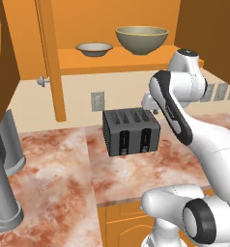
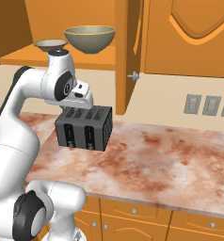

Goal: Take the smaller bowl and place it next to the appetizer plate on the dining counter , and place the larger bowl next to the plate with cooked food.

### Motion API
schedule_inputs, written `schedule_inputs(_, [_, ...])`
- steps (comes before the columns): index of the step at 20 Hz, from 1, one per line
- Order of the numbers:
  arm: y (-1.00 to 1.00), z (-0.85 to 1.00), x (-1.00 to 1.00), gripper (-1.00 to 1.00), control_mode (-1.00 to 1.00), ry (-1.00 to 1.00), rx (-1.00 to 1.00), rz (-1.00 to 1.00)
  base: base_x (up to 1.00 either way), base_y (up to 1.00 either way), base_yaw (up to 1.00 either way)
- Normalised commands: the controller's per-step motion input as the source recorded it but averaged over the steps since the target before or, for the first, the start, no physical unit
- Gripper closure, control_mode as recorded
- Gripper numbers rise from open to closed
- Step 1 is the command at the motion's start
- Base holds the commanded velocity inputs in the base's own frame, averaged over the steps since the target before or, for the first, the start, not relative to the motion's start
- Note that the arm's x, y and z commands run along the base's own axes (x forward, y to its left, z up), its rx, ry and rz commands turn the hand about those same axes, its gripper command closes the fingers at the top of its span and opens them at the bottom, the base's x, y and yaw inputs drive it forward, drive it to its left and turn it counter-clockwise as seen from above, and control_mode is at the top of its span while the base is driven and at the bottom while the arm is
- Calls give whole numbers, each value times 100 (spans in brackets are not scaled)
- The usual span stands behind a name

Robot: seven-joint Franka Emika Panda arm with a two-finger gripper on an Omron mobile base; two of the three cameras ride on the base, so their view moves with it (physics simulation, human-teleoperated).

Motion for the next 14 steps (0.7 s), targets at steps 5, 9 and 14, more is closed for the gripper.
schedule_inputs(5, [0, 1, -20, -100, -100, -4, 0, 0, 0, 0, 0])
schedule_inputs(9, [-3, 24, -50, -100, -100, -29, -2, -16, 0, 0, 0])
schedule_inputs(14, [-8, 36, -40, -100, -100, -24, -4, -18, 0, 0, 0])
